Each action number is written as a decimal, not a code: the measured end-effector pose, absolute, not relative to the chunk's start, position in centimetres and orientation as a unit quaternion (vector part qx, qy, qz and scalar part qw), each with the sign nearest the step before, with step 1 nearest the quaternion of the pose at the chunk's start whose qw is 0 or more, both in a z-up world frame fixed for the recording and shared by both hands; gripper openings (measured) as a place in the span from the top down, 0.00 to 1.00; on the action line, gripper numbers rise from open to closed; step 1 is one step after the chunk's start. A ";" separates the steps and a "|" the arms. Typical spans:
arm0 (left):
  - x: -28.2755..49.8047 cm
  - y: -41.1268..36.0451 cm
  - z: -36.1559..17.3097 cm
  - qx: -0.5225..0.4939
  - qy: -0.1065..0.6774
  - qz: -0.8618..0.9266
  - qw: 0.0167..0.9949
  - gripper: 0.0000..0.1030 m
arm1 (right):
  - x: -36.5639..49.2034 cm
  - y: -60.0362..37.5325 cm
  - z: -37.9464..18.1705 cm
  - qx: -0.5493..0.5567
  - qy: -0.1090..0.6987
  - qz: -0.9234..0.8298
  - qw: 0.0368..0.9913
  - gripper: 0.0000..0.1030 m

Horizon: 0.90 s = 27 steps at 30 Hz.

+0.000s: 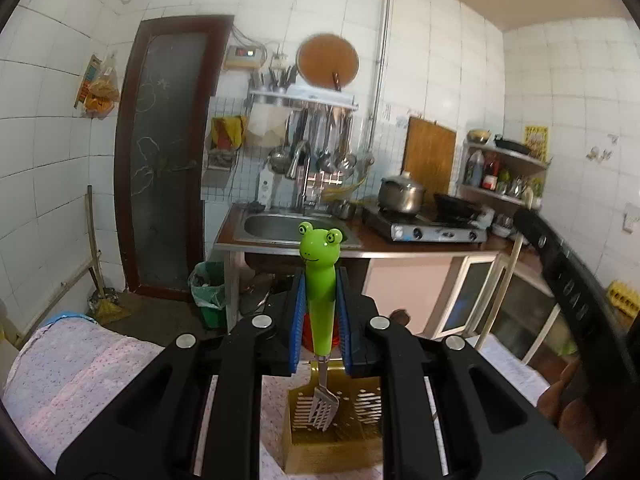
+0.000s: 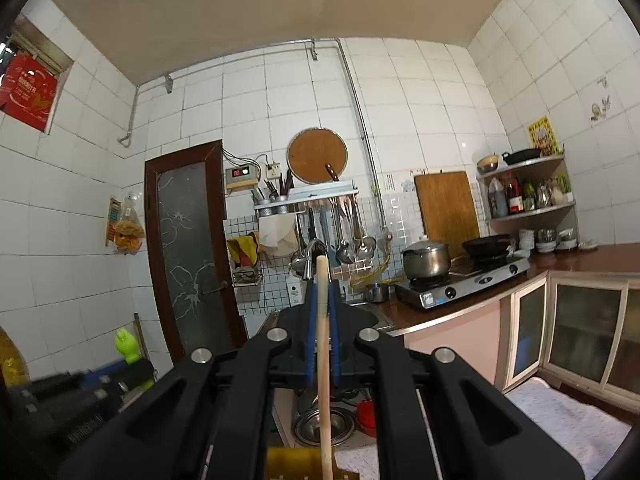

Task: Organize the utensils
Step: 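Open the left gripper over the holder while the right gripper releases the chopstick into it, then move both open grippers back toward the chopsticks on the table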

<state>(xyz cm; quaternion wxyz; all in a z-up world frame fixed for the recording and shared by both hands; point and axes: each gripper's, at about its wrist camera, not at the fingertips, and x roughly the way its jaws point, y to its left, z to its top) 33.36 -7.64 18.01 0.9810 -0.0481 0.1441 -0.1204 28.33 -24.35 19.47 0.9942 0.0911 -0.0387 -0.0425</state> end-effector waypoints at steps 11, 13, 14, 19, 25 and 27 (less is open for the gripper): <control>37.3 -8.0 10.5 -0.017 0.197 -0.095 0.976 0.87 | 33.4 -25.4 10.0 0.085 0.073 -0.041 0.993 0.93; 36.5 -7.4 10.6 -0.013 0.198 -0.087 0.976 0.82 | 33.3 -25.7 9.6 0.080 0.092 -0.048 0.991 0.82; 35.9 -7.0 10.9 -0.011 0.197 -0.085 0.977 0.75 | 33.0 -25.9 9.7 0.078 0.100 -0.052 0.991 0.54; 32.1 -4.7 13.4 -0.008 0.178 -0.052 0.983 0.22 | 29.3 -26.8 11.0 0.071 0.115 -0.070 0.988 0.35; 27.3 -2.6 13.6 0.017 0.186 -0.026 0.982 0.05 | 23.9 -27.2 11.2 0.054 0.146 -0.085 0.984 0.27; 26.4 -2.0 12.9 0.018 0.200 -0.022 0.979 0.05 | 22.3 -27.2 10.7 0.050 0.157 -0.089 0.982 0.27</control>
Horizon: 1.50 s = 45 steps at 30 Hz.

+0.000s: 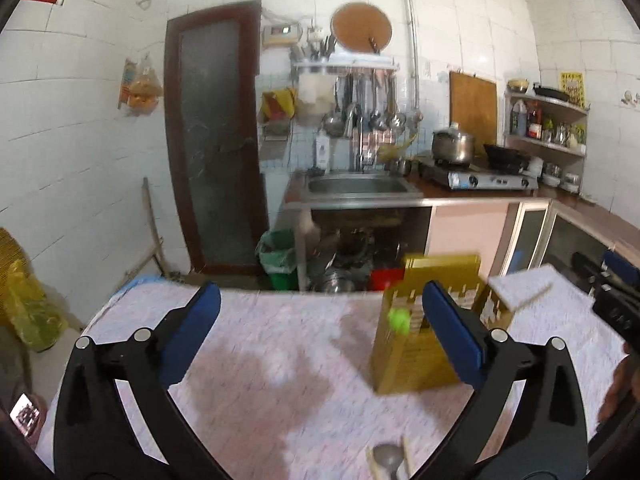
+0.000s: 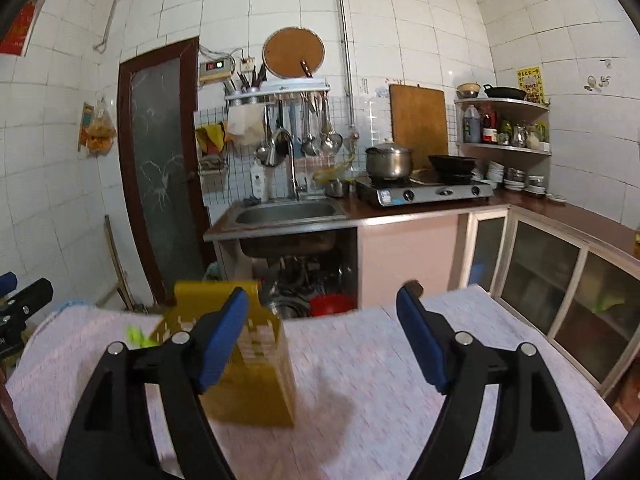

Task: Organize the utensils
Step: 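Move both open grippers back toward the chopsticks on the table, then grasp chopsticks with the right gripper while the left gripper grasps one chopstick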

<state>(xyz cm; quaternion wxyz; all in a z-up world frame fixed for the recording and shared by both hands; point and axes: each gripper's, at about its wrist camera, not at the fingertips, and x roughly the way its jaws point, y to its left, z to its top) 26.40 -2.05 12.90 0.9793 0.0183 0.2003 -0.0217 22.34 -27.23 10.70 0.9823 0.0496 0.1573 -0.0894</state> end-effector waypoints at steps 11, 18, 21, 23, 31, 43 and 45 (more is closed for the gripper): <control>24.4 -1.0 2.9 -0.003 0.310 -0.005 0.951 0.05 | 18.3 -26.8 0.9 0.076 0.283 -0.114 0.949 0.27; 25.3 -1.4 -1.6 -0.003 0.363 -0.003 0.932 0.05 | 18.5 -26.3 -3.6 0.089 0.341 -0.118 0.928 0.27; 25.8 -1.9 -2.7 0.004 0.378 -0.002 0.926 0.05 | 19.0 -25.8 -4.6 0.085 0.360 -0.120 0.921 0.27; 25.8 -2.3 -3.5 0.007 0.390 -0.005 0.921 0.05 | 19.4 -25.4 -5.6 0.089 0.385 -0.118 0.911 0.28; 26.2 -3.3 -4.9 0.023 0.418 -0.012 0.908 0.08 | 19.8 -24.1 -6.2 0.086 0.415 -0.111 0.899 0.40; 25.9 -3.8 -6.1 0.034 0.439 -0.009 0.898 0.17 | 19.1 -21.3 -6.2 0.062 0.420 -0.096 0.900 0.65; 26.1 -3.9 -6.2 0.038 0.443 -0.011 0.896 0.19 | 18.9 -20.8 -6.2 0.054 0.421 -0.096 0.901 0.68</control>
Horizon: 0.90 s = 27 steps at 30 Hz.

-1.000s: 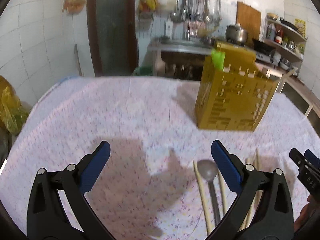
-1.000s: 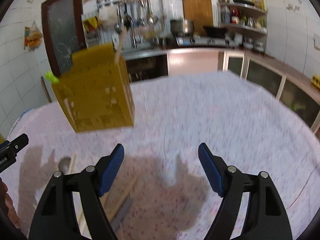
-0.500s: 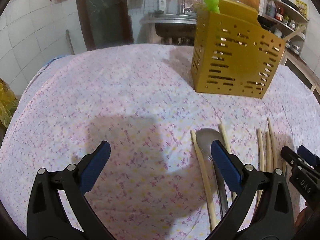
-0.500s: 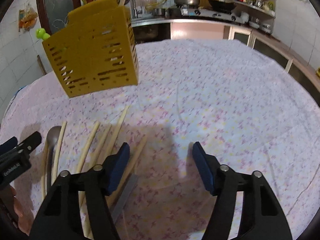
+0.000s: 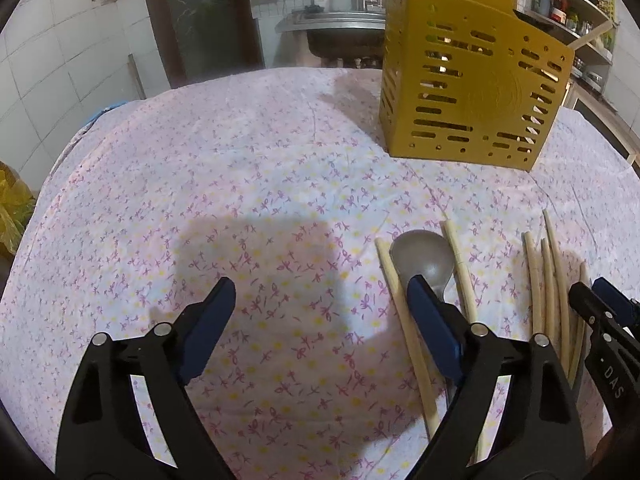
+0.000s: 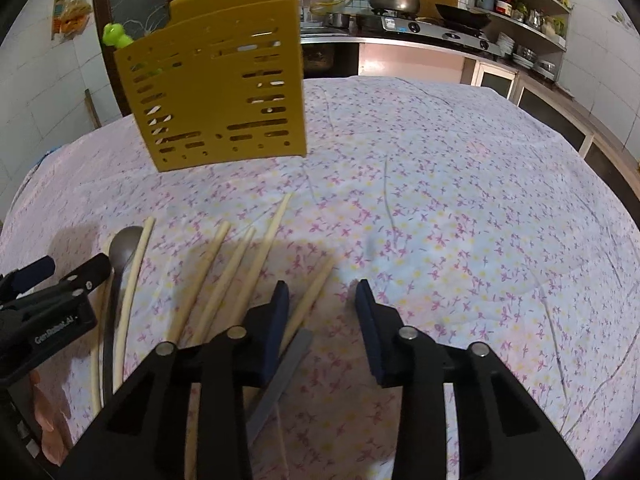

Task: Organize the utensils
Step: 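Grasp chopsticks with the right gripper while the left gripper grasps one chopstick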

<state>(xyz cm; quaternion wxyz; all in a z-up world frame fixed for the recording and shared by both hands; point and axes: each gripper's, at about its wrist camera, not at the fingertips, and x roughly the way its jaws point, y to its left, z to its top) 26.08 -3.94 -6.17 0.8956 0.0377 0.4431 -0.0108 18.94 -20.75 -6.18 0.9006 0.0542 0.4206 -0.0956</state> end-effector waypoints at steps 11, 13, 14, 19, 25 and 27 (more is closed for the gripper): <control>26.5 -4.6 -6.2 0.032 0.457 -0.036 0.888 0.45 | 20.9 -20.4 -5.6 0.035 0.442 -0.083 0.892 0.85; 26.2 -5.1 -6.1 0.037 0.457 -0.043 0.888 0.53 | 21.6 -20.6 -5.4 0.039 0.449 -0.079 0.889 0.87; 26.2 -5.3 -6.1 0.039 0.458 -0.047 0.887 0.58 | 22.0 -20.6 -5.3 0.040 0.452 -0.077 0.888 0.87; 26.2 -5.8 -5.8 0.040 0.463 -0.059 0.884 0.69 | 22.8 -20.8 -5.5 0.055 0.443 -0.067 0.892 0.89; 27.2 -5.6 -5.4 0.021 0.472 -0.062 0.879 0.87 | 22.6 -21.2 -5.7 0.069 0.431 -0.056 0.898 0.89; 27.6 -5.2 -5.4 0.008 0.475 -0.066 0.877 0.91 | 22.4 -21.5 -5.8 0.075 0.426 -0.050 0.900 0.89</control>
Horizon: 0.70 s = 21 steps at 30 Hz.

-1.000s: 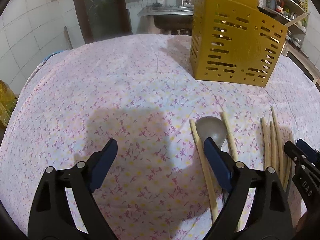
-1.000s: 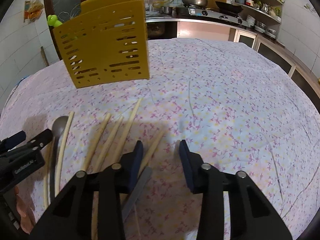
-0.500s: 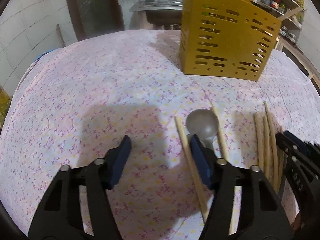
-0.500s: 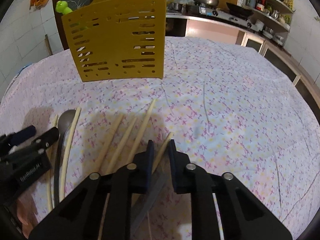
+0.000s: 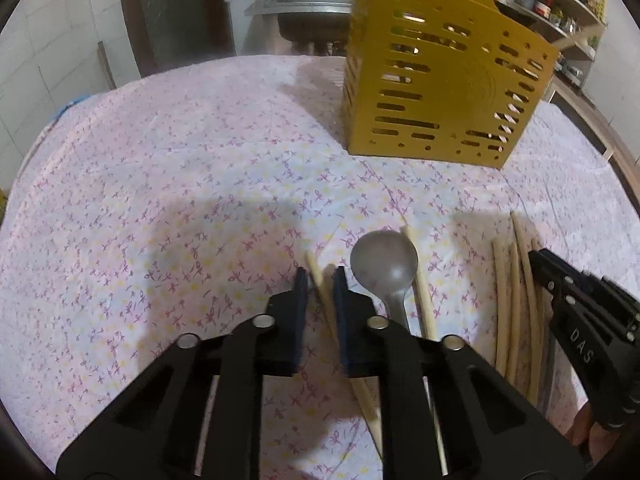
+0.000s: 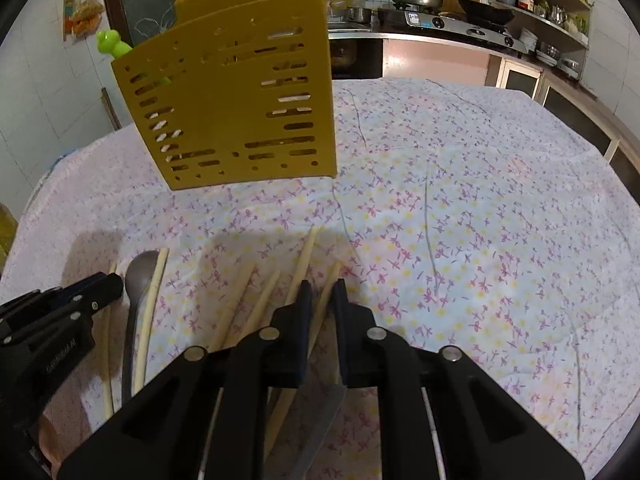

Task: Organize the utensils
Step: 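Grasp chopsticks with the right gripper while the left gripper grasps one chopstick, then carry the chopsticks in both grippers up to the yellow holder and insert them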

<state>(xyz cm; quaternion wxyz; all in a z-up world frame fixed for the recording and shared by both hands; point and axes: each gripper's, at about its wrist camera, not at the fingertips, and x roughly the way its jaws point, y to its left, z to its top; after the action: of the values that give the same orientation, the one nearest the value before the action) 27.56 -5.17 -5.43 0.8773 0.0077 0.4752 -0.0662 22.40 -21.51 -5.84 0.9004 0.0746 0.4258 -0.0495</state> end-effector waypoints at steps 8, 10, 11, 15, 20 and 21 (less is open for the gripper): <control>27.5 -5.0 -5.1 0.000 0.470 -0.070 0.880 0.94 | 22.4 -22.1 -5.9 0.091 0.414 -0.039 0.905 0.89; 27.5 -4.8 -4.8 -0.006 0.468 -0.073 0.881 0.95 | 22.2 -22.4 -5.5 0.098 0.404 -0.035 0.909 0.90; 27.3 -4.7 -4.5 -0.007 0.464 -0.073 0.883 0.96 | 22.2 -22.7 -5.2 0.101 0.397 -0.033 0.912 0.90; 26.4 -4.8 -3.4 0.001 0.433 -0.071 0.899 0.96 | 21.7 -23.3 -3.8 0.112 0.363 -0.024 0.925 0.90; 24.5 -4.4 -0.3 -0.002 0.373 -0.072 0.925 0.96 | 20.0 -23.2 -1.5 0.123 0.302 -0.015 0.945 0.91; 24.0 -4.2 0.5 -0.003 0.357 -0.071 0.931 0.96 | 19.7 -23.2 -1.0 0.124 0.290 -0.013 0.949 0.92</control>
<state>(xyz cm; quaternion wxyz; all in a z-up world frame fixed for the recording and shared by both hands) 23.97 -4.21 0.47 0.9312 -0.0031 0.3575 -0.0711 19.67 -23.21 -1.00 0.9488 0.1241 0.2902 -0.0128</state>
